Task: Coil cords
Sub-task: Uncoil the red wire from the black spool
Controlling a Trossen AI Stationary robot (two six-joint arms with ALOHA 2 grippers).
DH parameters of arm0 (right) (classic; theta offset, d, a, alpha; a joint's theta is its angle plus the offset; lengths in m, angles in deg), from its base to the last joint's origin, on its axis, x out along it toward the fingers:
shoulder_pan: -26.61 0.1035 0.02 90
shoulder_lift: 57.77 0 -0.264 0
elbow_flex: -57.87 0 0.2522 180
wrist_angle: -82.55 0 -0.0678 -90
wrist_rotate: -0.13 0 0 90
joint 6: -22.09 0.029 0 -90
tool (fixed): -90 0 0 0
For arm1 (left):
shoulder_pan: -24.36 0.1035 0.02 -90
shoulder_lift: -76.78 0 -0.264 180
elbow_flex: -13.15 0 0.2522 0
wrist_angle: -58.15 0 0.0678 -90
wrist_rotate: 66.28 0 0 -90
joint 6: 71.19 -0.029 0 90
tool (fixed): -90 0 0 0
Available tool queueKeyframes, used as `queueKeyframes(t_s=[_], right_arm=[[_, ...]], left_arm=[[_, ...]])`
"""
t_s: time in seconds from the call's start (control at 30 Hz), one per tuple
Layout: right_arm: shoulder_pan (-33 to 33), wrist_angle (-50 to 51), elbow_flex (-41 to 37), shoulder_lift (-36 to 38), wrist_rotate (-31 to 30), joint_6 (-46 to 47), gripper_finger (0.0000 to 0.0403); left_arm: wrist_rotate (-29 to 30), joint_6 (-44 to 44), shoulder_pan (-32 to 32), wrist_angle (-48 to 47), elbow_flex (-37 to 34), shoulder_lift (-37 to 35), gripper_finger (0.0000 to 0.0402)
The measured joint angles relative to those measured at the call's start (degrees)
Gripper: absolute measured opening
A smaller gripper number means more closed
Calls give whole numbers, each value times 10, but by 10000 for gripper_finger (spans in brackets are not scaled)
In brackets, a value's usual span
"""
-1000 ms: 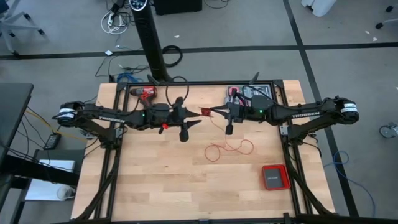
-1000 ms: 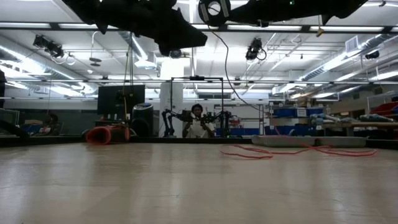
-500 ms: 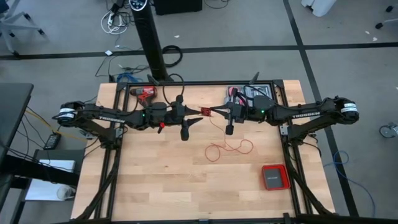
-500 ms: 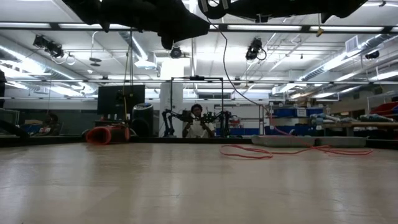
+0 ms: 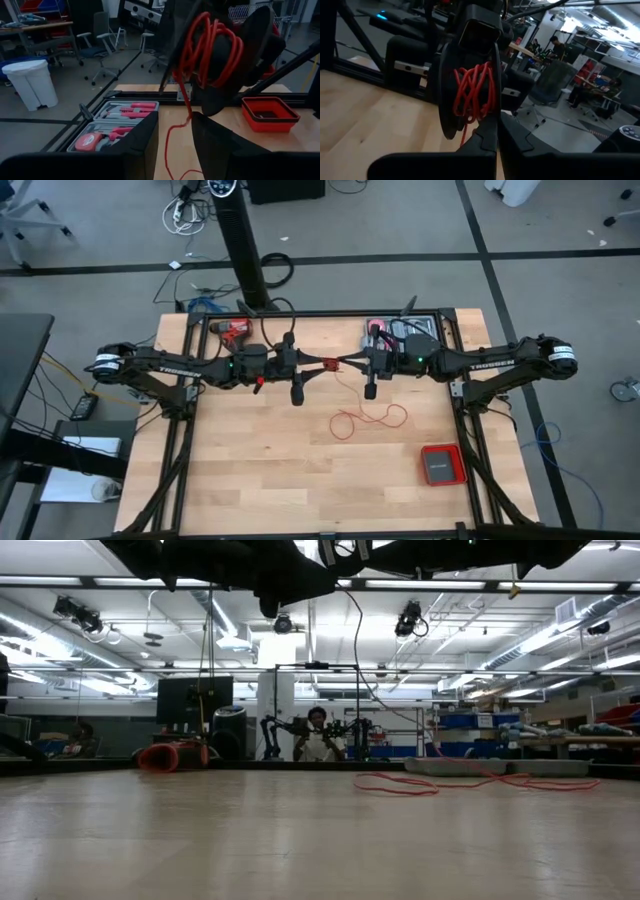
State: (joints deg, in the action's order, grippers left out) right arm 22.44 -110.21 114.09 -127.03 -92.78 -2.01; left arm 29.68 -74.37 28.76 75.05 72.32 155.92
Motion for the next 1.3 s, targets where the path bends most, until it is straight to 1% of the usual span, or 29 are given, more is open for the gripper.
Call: queueKeyframes(t_s=[0.2,0.33,0.47,0.57,0.63,0.7,0.77,0.87,1.03,1.1,1.2,1.3], right_arm=[[0,7,0,0,2,0,0],[0,10,0,0,27,0,0],[-1,11,0,0,28,0,0],[-4,14,0,0,28,0,0],[-6,20,0,0,28,0,0],[-8,25,0,0,32,1,0],[-9,29,0,0,32,1,0],[-9,34,0,0,31,2,0],[-11,37,0,5,9,0,0],[-13,53,0,9,6,0,0],[-13,76,0,11,-15,0,0],[-14,93,0,11,-18,0,0]], left_arm=[[1,0,0,4,0,0,121],[1,0,0,5,0,0,121],[1,-9,0,4,0,0,119],[-7,-24,0,4,0,0,99],[-9,-28,0,4,0,0,70],[-9,-28,0,2,0,0,27],[-11,-28,0,1,0,0,10],[-12,-39,0,-6,0,0,4],[-16,-41,0,-35,0,-5,2],[-18,-41,-1,-52,0,-15,1],[-17,-41,-1,-89,0,-36,1],[-16,-42,-1,-110,0,-54,1]])
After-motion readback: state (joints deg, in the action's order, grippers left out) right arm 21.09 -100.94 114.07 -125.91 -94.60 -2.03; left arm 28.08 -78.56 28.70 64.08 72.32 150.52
